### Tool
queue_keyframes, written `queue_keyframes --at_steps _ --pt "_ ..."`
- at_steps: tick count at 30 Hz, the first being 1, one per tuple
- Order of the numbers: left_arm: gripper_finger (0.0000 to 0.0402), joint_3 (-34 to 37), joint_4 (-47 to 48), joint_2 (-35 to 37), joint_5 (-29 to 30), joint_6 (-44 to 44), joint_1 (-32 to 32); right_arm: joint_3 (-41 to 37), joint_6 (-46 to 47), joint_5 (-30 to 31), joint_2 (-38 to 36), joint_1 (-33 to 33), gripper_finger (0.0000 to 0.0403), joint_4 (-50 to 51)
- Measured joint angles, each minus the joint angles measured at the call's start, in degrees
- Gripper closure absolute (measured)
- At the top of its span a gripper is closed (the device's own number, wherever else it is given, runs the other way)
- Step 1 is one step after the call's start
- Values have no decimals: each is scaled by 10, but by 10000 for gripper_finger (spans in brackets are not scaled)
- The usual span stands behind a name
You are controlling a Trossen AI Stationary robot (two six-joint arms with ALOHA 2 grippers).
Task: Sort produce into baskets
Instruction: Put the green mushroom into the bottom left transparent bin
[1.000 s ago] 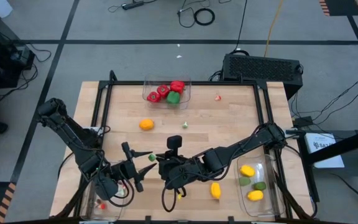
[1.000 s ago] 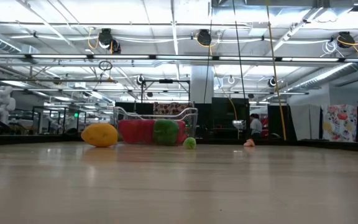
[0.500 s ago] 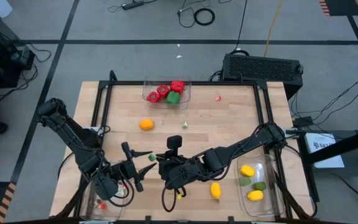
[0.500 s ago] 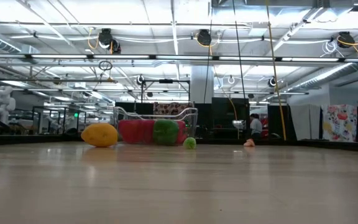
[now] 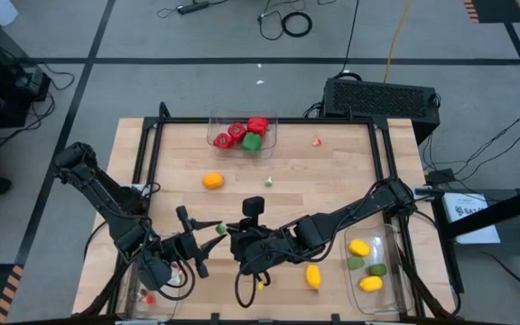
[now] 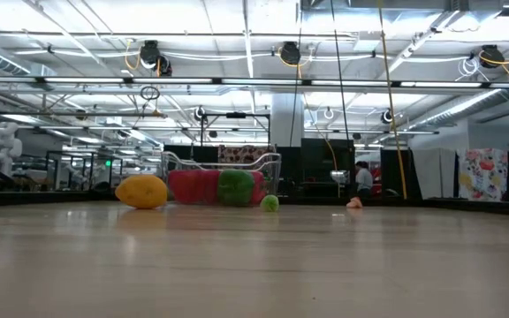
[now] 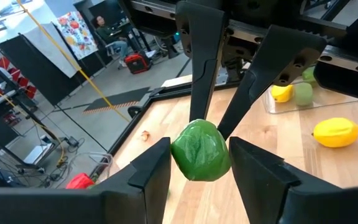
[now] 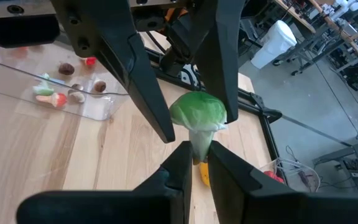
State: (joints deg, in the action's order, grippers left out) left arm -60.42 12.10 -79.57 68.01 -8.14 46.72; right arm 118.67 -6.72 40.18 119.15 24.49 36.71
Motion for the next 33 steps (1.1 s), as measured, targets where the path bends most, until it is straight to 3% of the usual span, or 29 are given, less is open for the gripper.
queue_keyframes --at_steps 8,19,25,28,33 --pt "235 0 1 0 0 0 0 0 -4 4 0 12 348 0" --pt "235 0 5 0 -8 0 0 0 5 5 0 18 213 11" --pt "235 0 54 0 -92 -56 2 -1 131 -37 1 31 182 194" --pt "235 2 107 0 -136 -106 -3 -1 162 -39 1 40 182 207" --pt "235 47 112 -3 -200 -180 -33 -1 179 -43 0 62 189 243"
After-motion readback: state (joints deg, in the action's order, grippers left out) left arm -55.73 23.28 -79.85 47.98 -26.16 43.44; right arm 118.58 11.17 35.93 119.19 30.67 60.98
